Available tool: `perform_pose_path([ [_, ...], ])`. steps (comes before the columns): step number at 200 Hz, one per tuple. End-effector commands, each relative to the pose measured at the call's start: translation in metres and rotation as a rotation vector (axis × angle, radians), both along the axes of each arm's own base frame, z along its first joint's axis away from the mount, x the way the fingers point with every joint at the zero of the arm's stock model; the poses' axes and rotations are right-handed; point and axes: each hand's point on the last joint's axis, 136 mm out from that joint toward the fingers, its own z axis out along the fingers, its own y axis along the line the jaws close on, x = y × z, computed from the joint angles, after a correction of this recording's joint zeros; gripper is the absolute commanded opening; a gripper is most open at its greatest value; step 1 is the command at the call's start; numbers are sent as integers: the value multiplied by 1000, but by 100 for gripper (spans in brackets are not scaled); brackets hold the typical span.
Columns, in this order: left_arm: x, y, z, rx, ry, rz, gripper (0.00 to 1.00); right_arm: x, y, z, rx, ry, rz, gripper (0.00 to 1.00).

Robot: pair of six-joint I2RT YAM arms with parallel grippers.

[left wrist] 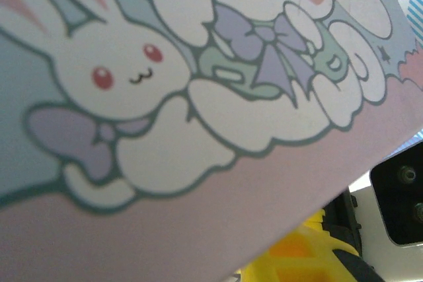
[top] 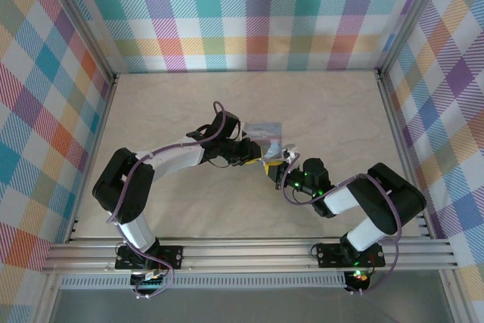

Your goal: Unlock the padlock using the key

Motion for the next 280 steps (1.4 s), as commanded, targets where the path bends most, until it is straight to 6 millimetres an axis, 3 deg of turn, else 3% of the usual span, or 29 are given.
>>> perform_pose_path([
  [1,2,-5,26,-61,-42,-23,10,8,3,10,29,-24,-10,0],
  [43,3,-5,24,-54,-39,-18,10,5,2,15,44,-46,-2,1],
  [112,4,-5,33,-66,-48,-23,10,-10,-8,-2,-12,-8,4,1],
  [209,5,-4,31,-63,-40,-27,10,-17,9,19,66,-37,107,1],
  [280,4,-3,31,-61,-39,-26,10,-10,2,20,60,-52,49,1],
])
